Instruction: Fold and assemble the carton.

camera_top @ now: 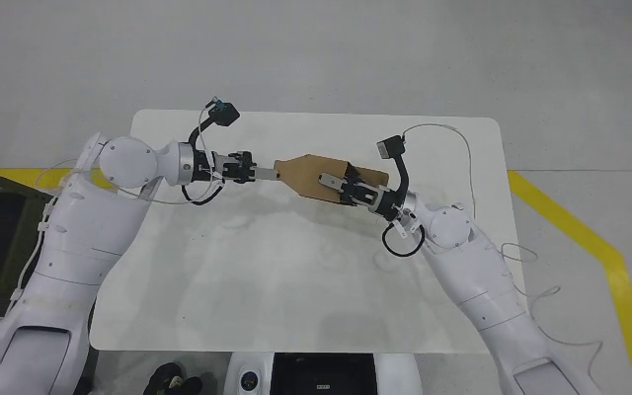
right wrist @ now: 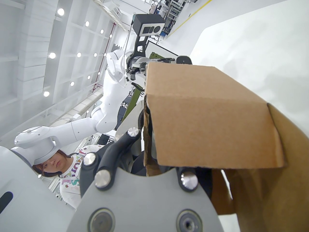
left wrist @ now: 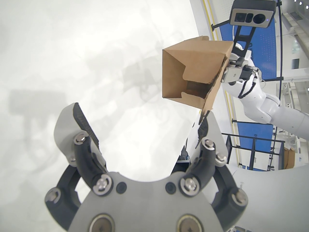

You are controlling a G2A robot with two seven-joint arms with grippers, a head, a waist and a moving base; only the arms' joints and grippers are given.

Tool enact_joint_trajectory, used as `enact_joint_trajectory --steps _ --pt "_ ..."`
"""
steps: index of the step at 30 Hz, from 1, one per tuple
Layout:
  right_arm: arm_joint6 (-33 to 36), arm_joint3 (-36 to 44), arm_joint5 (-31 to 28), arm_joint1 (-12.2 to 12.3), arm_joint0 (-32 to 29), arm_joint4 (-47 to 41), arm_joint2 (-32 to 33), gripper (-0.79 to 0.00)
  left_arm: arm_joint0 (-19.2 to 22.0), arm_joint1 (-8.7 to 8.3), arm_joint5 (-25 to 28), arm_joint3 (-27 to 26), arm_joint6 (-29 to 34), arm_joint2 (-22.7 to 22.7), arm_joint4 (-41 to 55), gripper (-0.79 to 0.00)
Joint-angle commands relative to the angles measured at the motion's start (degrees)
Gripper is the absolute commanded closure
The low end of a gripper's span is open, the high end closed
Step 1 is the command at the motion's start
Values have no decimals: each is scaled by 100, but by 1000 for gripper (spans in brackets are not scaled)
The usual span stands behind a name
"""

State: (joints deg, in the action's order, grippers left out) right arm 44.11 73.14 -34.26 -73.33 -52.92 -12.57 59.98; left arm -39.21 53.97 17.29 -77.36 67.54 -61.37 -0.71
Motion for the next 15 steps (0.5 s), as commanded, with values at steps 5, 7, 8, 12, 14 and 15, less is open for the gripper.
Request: enact_joint_trajectory --steps 5,7,8,12,14,15 --pt "73 5 -52 -31 24 -81 -127 0 51 21 -100 84 -44 57 56 -785" --pt "94 -9 -87 -43 41 -137 -161 0 64 27 -103 109 -45 79 61 -785" --pt "102 -14 -98 -49 51 -160 -178 0 66 30 -106 123 -44 94 59 -785" --pt "157 -38 -146 -70 97 -259 -237 0 68 42 -121 165 -6 148 98 -785" --pt "204 -49 -158 -79 130 -287 -268 0 75 47 -124 180 10 162 123 -785" --pt "226 -54 -162 -84 148 -301 -282 0 76 49 -123 186 21 169 142 -785"
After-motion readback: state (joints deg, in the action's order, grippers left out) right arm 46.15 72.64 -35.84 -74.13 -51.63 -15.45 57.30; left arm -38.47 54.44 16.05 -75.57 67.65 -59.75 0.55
